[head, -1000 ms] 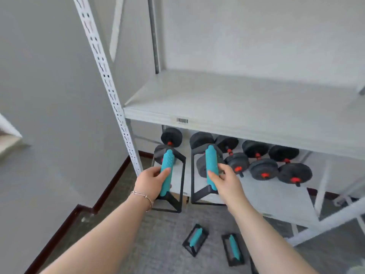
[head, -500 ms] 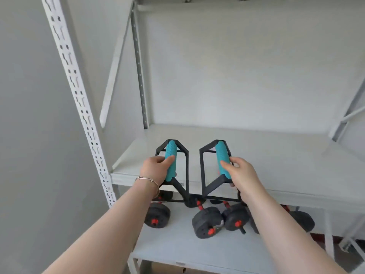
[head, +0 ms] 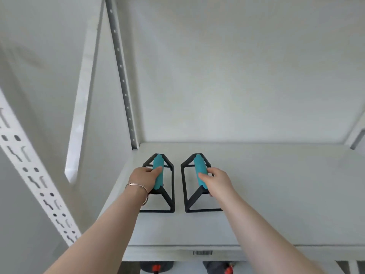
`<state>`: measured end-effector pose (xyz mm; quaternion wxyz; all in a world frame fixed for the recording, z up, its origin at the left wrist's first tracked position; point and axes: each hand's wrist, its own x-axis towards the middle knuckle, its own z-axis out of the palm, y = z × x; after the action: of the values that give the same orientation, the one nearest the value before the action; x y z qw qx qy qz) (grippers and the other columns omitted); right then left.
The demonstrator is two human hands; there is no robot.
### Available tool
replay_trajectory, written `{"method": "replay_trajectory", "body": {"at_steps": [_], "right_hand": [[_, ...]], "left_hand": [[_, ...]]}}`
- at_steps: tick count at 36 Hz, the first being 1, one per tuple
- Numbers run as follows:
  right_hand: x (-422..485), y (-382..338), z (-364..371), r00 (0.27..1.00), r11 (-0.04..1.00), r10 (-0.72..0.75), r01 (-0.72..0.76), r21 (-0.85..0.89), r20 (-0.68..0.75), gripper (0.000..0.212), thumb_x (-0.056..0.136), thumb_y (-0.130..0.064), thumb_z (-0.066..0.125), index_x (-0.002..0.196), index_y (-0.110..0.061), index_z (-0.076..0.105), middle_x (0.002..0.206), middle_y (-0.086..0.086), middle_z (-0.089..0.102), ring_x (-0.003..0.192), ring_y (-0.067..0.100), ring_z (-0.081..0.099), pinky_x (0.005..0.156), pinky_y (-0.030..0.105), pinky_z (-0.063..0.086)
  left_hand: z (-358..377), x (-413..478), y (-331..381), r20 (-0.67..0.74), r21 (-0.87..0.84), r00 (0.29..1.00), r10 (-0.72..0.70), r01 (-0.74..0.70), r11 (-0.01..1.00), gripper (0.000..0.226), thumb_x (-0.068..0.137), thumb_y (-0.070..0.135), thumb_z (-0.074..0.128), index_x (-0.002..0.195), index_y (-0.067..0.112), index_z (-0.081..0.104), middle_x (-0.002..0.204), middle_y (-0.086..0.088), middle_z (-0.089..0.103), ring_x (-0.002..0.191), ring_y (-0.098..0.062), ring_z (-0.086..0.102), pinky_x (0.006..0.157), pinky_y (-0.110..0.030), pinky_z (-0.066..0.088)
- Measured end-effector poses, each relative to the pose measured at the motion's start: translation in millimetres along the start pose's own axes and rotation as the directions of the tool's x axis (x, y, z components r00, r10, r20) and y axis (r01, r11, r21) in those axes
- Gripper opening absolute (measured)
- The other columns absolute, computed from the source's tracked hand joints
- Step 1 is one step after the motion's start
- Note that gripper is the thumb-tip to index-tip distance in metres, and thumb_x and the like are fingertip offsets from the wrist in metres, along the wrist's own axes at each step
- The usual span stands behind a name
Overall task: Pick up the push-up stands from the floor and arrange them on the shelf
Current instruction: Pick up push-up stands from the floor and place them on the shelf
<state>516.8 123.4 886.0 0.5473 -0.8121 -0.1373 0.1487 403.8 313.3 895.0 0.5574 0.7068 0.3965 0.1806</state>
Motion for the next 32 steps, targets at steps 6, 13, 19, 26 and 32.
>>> {"method": "replay_trajectory", "body": {"at_steps": [6, 13, 19, 26, 32], "right_hand": [[19, 10, 20, 0.999, 0.998, 0.053, -0.053, -0.042, -0.01, 0.026, 0.085, -0.028, 0.062, 0.11, -0.022, 0.063, 0.082, -0.011, 0.062, 0.067, 0.007, 0.059, 0.062, 0.029, 0.05], [26, 17, 25, 0.998, 0.995, 0.049, -0.052, -0.082, -0.038, 0.034, 0.082, -0.034, 0.063, 0.114, -0.025, 0.063, 0.086, -0.008, 0.068, 0.068, 0.006, 0.064, 0.06, 0.029, 0.053], [14, 22, 17, 0.996, 0.977, -0.066, 0.052, -0.206, -0.062, 0.045, 0.086, -0.045, 0.061, 0.124, -0.021, 0.058, 0.082, -0.019, 0.06, 0.074, 0.001, 0.059, 0.062, 0.02, 0.04], [-26, 48, -14, 0.963, 0.909, -0.26, 0.22, -0.353, -0.068, 0.063, 0.09, -0.048, 0.058, 0.141, -0.016, 0.041, 0.139, 0.004, 0.052, 0.128, 0.022, 0.048, 0.101, 0.034, 0.04], [-69, 83, -65, 0.834, 0.61, -0.551, 0.43, -0.666, 0.034, 0.066, 0.089, -0.042, 0.061, 0.143, -0.008, 0.041, 0.14, 0.009, 0.051, 0.13, 0.028, 0.045, 0.108, 0.039, 0.036]], "left_hand": [[2, 23, -15, 0.057, -0.019, 0.998, -0.038, 0.04, 0.999, 0.029, 0.085, 0.034, 0.07, 0.08, 0.005, 0.071, 0.061, -0.011, 0.073, 0.06, -0.028, 0.074, 0.061, -0.035, 0.061], [0, 33, -23, 0.065, 0.006, 0.997, -0.039, 0.039, 0.999, 0.025, 0.087, 0.04, 0.065, 0.082, 0.015, 0.069, 0.061, -0.007, 0.074, 0.052, -0.016, 0.071, 0.043, -0.018, 0.049], [9, 19, -20, -0.107, 0.472, 0.981, 0.164, -0.095, 0.877, 0.035, 0.091, 0.041, 0.054, 0.105, 0.01, 0.064, 0.091, -0.008, 0.066, 0.076, -0.025, 0.055, 0.063, -0.032, 0.041], [46, -53, -25, -0.03, 0.744, 0.859, 0.51, -0.322, 0.586, 0.06, 0.093, 0.037, 0.055, 0.142, 0.005, 0.039, 0.145, -0.018, 0.042, 0.132, -0.038, 0.038, 0.106, -0.047, 0.036], [91, -128, -50, 0.141, 0.848, 0.796, 0.588, -0.404, 0.343, 0.067, 0.095, 0.041, 0.049, 0.15, 0.012, 0.026, 0.159, -0.012, 0.025, 0.149, -0.03, 0.014, 0.12, -0.047, 0.013]]}}
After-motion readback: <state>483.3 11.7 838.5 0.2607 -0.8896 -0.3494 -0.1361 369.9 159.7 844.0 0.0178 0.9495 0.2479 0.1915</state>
